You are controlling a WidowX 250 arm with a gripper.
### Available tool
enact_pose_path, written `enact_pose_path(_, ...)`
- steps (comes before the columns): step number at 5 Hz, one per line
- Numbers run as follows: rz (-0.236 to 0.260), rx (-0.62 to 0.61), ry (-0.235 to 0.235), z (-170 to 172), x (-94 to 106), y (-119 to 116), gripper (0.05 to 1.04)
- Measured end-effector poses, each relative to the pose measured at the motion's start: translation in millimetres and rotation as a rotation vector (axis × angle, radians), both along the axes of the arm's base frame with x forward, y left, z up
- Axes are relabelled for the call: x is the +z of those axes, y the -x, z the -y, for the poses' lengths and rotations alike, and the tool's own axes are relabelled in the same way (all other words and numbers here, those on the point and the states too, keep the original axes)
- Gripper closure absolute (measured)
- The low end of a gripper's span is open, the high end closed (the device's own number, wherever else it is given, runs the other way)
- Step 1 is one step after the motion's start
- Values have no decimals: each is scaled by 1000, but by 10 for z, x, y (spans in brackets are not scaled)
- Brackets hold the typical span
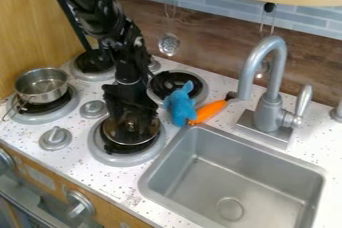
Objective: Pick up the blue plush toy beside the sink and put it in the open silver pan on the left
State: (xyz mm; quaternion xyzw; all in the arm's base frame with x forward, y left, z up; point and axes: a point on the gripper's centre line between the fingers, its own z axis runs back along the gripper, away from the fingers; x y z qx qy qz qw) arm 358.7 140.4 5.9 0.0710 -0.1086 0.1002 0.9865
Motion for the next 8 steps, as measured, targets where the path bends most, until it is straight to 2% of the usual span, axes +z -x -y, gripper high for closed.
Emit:
enact_pose_path(1, -11, -3, 5, 27, -50, 6, 83)
enact_pose_path(2, -31, -24, -19, 115, 43, 88, 83)
enact_pose_path(3, -11, -40, -140, 158, 514, 74, 83)
enact_pose_path(4, 54, -73, -166, 277, 772, -5, 83)
enact_pose_path(5, 151, -154, -101, 488, 870, -218, 83)
enact_pose_path(6, 174, -239, -15, 759, 700, -417, 83)
enact_pose_path(7, 174, -343, 33, 1092, 548, -637, 83)
enact_pose_path(8, 174, -399, 79, 1243, 372, -735, 83)
